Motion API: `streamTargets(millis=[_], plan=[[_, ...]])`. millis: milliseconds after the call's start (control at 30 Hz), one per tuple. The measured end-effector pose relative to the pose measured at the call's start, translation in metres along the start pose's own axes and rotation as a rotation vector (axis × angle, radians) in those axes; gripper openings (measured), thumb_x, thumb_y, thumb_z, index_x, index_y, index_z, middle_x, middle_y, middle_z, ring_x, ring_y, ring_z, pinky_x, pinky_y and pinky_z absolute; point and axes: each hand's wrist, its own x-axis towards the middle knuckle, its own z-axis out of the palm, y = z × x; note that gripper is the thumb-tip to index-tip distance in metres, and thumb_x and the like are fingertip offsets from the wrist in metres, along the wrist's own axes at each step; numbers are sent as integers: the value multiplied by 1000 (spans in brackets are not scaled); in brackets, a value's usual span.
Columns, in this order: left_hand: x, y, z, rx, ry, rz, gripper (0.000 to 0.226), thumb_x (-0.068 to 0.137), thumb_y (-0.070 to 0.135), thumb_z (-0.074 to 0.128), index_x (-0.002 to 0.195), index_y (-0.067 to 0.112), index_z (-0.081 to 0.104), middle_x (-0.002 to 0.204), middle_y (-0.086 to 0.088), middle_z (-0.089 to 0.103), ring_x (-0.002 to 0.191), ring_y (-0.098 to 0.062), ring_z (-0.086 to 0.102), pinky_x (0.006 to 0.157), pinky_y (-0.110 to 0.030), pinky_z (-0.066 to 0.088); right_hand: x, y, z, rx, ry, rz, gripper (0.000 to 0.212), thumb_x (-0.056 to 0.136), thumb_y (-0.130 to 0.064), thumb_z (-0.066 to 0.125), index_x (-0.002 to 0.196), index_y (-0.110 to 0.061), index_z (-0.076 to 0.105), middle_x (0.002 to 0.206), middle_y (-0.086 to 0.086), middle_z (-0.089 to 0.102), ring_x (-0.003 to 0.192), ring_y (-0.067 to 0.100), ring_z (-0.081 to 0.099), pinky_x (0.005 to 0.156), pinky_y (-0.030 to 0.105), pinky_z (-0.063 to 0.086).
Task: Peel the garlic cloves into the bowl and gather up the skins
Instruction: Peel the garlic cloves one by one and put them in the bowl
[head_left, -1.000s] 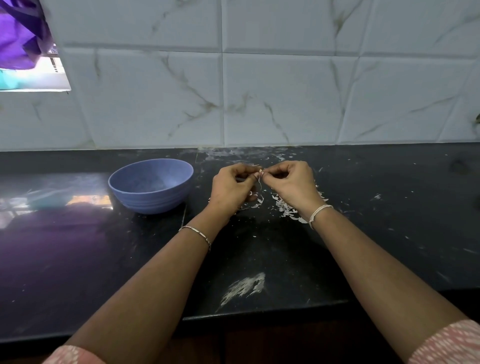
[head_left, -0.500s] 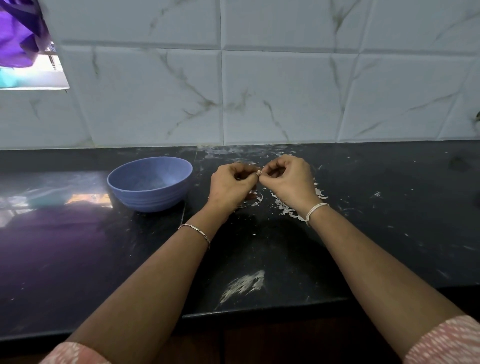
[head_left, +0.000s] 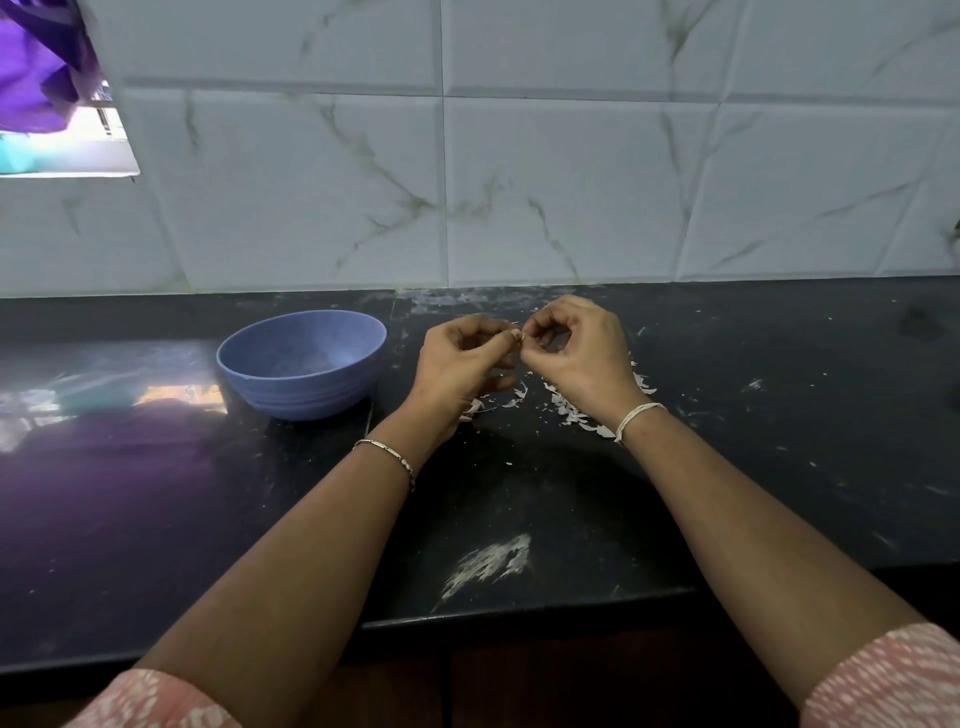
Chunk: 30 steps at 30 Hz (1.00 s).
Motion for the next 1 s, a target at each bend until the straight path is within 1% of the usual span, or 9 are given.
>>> streamTargets(millis=[100,267,367,433,533,600,667,833,1000], plan=[[1,-1,1,23,22,12,6,89,5,67,85,8,70,85,-18,68,77,-25,66,57,-28,57,-1,-1,0,12,-11,-7,2,71,-15,70,72,-15,69,73,-8,62,67,6,59,64,29,53],[4,-4,3,53,80,37,12,85,2,65,79,11,69,75,-10,68,69,-22,68,59,-31,57,-2,-6,3,14,-8,1,10,66,-30,63,70,-21,66,72,-10,61,66,8,60,64,35,54],[4,-5,3,76,103,57,12,83,2,66,78,11,70,73,-11,69,68,-24,68,67,-40,61,-2,-8,5,16,-8,40,4,68,-25,69,69,-23,66,74,-10,62,66,9,61,64,35,55],[4,-5,3,78,112,60,9,82,3,66,79,10,71,75,-12,69,70,-25,69,69,-42,61,-1,-9,7,48,-2,101,10,70,-19,73,67,-24,65,73,-11,63,65,10,62,64,33,56],[5,-4,1,67,88,70,5,85,6,70,82,10,71,76,-10,68,68,-19,66,66,-37,60,0,-10,8,254,-2,286,20,76,-9,74,66,-24,65,68,-7,66,60,7,61,63,25,54],[3,-2,1,51,49,74,4,87,12,72,88,8,72,76,-7,68,67,-12,65,63,-33,59,-1,-11,5,481,-22,401,17,80,-6,74,70,-17,67,69,0,67,62,7,61,65,22,52],[3,-1,1,16,14,60,12,87,18,73,92,7,72,74,-6,67,66,-10,64,62,-32,60,-2,-11,2,554,-28,405,13,82,-8,75,73,-14,68,73,3,67,67,10,63,67,22,52],[5,-2,-1,-22,18,31,17,88,21,71,91,4,70,67,-5,61,62,-12,61,60,-32,60,1,-10,7,281,-4,198,9,79,-11,76,75,-14,69,80,0,68,67,10,64,67,24,56],[4,-4,1,-4,6,41,13,91,18,68,92,5,69,75,-10,62,65,-10,62,58,-27,57,1,-8,7,211,29,185,15,76,-14,76,68,-21,67,75,-9,66,63,5,62,64,26,55]])
